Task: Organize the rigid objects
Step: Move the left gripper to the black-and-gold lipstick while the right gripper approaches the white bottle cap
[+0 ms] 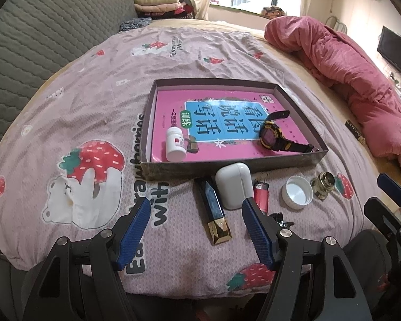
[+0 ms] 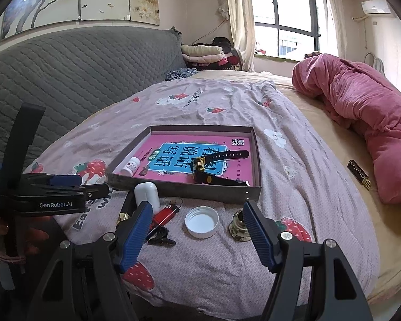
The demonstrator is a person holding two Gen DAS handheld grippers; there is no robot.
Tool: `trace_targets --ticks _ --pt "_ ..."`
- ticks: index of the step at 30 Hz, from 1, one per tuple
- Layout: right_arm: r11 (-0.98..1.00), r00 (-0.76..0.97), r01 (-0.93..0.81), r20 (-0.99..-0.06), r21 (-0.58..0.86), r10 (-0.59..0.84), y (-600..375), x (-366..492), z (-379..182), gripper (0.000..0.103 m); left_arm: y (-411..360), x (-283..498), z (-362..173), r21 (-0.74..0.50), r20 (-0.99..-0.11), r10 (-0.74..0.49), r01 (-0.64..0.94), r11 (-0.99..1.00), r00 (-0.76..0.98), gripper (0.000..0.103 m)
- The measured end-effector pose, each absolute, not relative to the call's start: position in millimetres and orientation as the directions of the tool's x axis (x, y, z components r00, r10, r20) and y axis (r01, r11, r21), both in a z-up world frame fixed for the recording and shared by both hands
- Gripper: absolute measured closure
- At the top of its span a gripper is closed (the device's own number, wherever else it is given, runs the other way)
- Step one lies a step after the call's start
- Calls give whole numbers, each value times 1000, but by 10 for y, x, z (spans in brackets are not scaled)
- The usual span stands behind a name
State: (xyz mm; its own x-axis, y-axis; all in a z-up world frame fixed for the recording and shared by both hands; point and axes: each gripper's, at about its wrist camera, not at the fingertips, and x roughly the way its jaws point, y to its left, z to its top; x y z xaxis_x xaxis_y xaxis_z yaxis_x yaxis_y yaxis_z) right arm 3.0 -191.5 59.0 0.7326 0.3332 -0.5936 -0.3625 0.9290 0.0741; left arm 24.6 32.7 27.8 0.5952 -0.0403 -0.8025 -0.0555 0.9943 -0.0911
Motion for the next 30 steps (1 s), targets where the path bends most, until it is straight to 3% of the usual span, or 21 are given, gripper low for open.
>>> trace_targets --ticks 30 --pt "904 627 -417 -690 96 362 -1726 73 348 33 225 206 -3 -105 -860 -75 -31 994 504 31"
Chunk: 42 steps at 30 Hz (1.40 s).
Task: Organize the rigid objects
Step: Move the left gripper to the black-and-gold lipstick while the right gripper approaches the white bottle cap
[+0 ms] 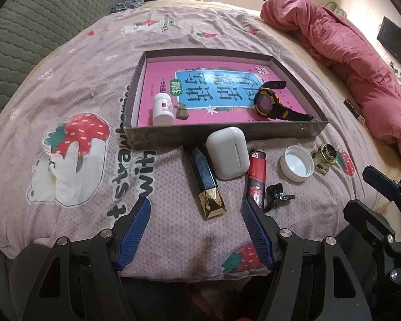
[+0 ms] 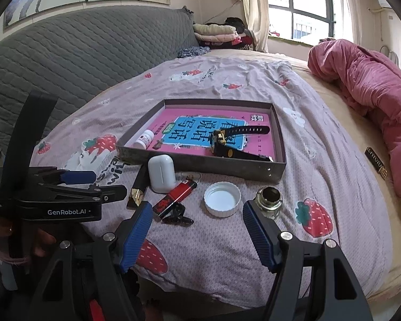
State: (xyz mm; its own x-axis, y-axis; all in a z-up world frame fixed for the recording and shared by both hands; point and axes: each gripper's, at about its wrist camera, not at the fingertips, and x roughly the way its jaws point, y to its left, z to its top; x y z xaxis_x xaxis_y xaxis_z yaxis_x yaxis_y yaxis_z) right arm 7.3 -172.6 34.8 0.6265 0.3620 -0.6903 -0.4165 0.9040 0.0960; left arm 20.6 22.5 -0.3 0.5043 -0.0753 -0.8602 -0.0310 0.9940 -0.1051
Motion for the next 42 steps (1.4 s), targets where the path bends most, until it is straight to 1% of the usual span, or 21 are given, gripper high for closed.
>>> trace_targets --ticks 6,35,42 --pt "908 593 -408 -726 101 347 -1701 145 232 33 204 223 -86 -106 -871 -77 -32 994 486 31" --pt "932 570 -354 -773 76 279 -1627 524 -156 34 179 461 -358 -96 -889 -56 -64 993 455 31" --pt "943 554 -316 -785 107 275 -1679 662 -258 34 177 521 -411 -97 -891 -52 -79 992 451 31"
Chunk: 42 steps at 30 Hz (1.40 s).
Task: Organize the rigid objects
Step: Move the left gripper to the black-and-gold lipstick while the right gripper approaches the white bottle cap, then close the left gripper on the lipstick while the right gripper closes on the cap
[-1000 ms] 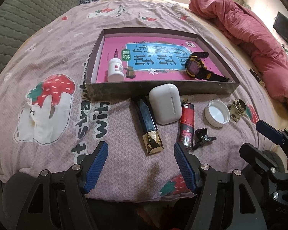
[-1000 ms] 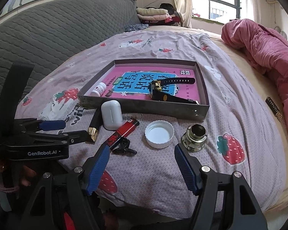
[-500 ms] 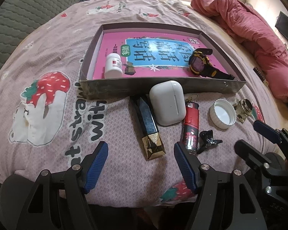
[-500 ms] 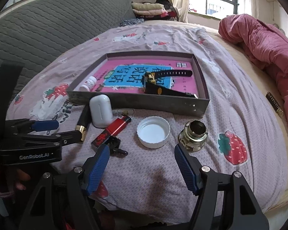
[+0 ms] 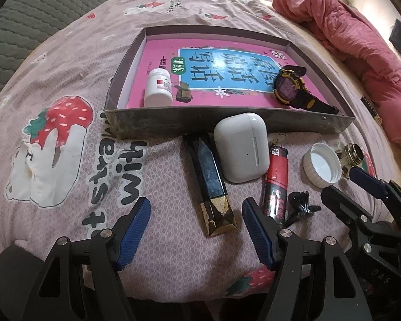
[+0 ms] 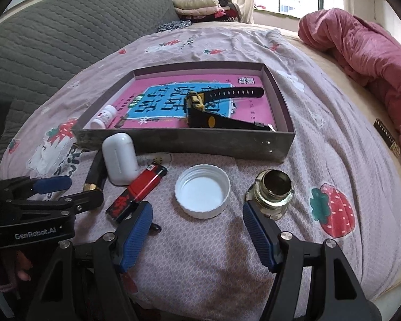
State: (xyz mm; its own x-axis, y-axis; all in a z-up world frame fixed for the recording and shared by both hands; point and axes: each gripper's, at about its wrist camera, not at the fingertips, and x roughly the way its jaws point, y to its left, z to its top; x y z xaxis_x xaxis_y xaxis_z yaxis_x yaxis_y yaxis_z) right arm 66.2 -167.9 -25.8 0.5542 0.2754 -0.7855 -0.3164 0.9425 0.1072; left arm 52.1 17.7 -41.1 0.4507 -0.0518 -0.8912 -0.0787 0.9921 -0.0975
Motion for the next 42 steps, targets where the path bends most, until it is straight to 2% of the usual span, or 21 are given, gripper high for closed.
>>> trace_targets --ticks 8,32,38,42 --pt "945 543 -301 -793 124 277 -1701 752 -333 33 176 599 -463 -79 -892 -26 -98 992 451 31" --pt "938 577 -347 -790 -4 210 -1526 930 -517 34 215 783 -551 -66 -879 -4 -114 991 477 36" --pt "933 592 -360 -774 -7 223 -1521 932 -500 53 237 822 -566 -75 -875 -6 -124 989 485 40" --pt "930 597 -367 -769 -11 227 -1516 918 -493 53 273 828 -564 -80 -870 -7 -128 988 493 46"
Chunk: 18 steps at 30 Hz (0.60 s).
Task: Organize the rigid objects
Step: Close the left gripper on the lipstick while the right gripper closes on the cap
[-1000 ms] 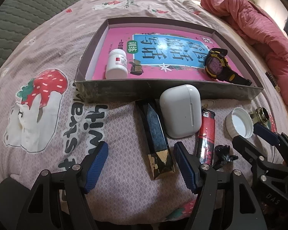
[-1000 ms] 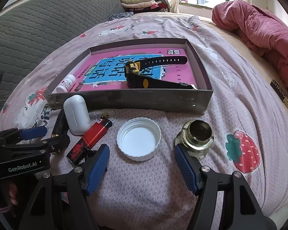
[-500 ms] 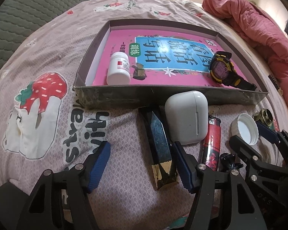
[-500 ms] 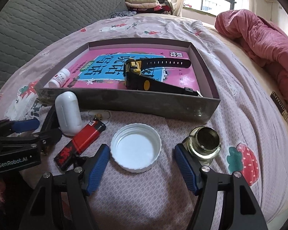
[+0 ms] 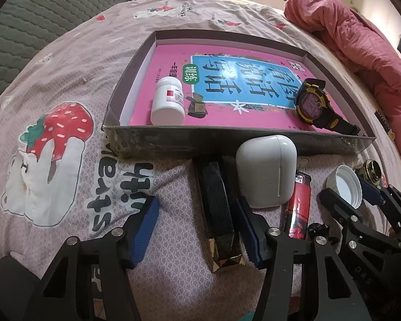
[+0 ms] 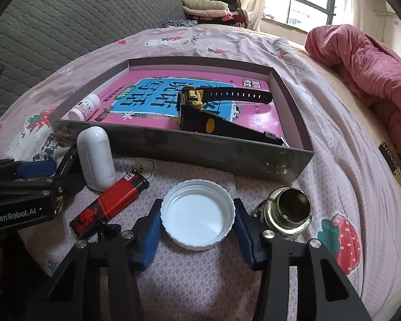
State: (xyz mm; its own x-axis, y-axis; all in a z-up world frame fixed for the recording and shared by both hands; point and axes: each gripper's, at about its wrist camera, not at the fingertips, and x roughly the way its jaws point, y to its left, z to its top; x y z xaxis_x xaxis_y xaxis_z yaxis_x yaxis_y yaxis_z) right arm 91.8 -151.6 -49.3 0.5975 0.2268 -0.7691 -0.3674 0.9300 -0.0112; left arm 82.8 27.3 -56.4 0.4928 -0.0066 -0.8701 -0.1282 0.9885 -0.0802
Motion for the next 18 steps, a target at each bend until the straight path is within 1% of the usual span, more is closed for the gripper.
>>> trace_targets --ticks 1,3,7,9,10,11,18 --pt "930 597 -367 -768 -5 232 -1524 921 -488 53 276 830 -562 -78 -869 -5 -127 989 495 48" --pt "930 596 -367 -766 4 239 -1535 919 -483 53 282 826 -555 -71 -866 1 -125 990 500 56" --pt "929 601 -369 -760 11 248 -1546 913 -460 53 337 799 -544 -91 -863 -15 -126 988 506 68" --pt "929 605 -369 -754 17 254 -1559 906 -440 53 367 787 -538 -103 -862 -24 -129 986 507 77" --pt "929 607 -370 -752 17 256 -1566 896 -430 53 381 783 -535 -110 -861 -28 -131 985 509 79" --pt "928 609 -371 -750 20 259 -1571 892 -422 53 390 778 -531 -116 -860 -33 -131 985 510 81" --pt "927 627 -374 -728 30 277 -1598 858 -352 53 430 725 -482 -147 -852 -63 -123 981 520 81"
